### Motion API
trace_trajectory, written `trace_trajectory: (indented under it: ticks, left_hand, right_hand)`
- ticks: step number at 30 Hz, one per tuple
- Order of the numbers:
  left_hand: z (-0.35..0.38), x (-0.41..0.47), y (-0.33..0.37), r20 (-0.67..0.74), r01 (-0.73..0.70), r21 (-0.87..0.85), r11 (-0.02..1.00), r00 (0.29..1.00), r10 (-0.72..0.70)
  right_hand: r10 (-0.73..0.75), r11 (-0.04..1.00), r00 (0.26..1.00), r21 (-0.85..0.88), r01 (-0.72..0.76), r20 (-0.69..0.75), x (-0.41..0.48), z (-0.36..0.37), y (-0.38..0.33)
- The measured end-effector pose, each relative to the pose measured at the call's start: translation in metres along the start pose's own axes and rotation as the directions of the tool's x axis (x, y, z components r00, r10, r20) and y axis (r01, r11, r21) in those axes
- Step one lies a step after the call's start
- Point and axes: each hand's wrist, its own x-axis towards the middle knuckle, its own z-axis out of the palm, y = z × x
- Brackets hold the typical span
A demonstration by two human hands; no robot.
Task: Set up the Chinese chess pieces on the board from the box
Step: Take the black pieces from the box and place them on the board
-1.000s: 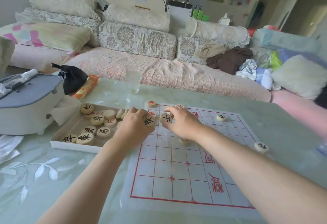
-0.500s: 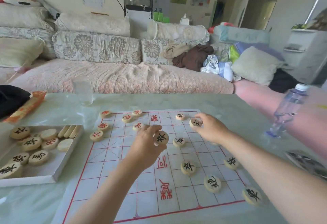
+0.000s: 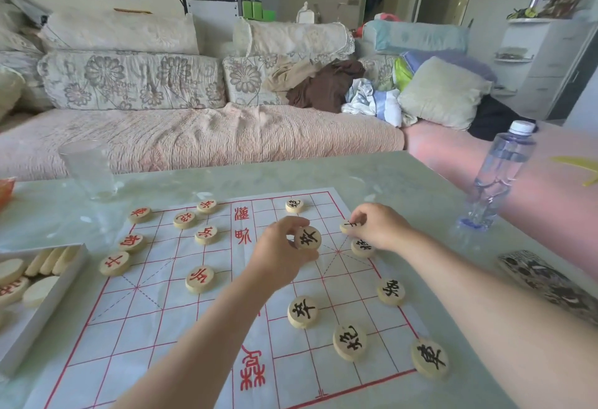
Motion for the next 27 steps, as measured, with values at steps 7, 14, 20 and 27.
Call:
trace_trajectory:
  ticks: [7, 14, 20, 27]
  left_hand:
    - [0.0, 0.003, 0.004, -0.034, 0.023, 0.02, 1.0, 0.999, -0.022]
    - [-0.007, 0.004, 0.007, -0.043, -0.027, -0.037, 0.999, 0.999, 0.026]
    - [-0.025, 0.002, -0.001, -0.076, 0.059, -0.244, 0.968, 0.994, -0.08]
    - [-0.041, 0.005, -0.014, -0.063, 0.122, -0.237, 0.964, 0.988, -0.14]
  right_hand:
    - [-0.088, 0.993, 0.992, 0.066, 0.094, -0.086, -0.009, -0.002, -0.025]
    - [-0.188, 0.816, 0.963, 0.577, 0.043, 0.194, -0.028, 0.007, -0.07]
    - [-0.251, 0.736, 0.954, 0.672, 0.078, 0.163, -0.03, 0.012, -0.087]
    - [-0.344, 0.812, 0.916, 0.555, 0.181, 0.205, -0.028, 0.02, -0.096]
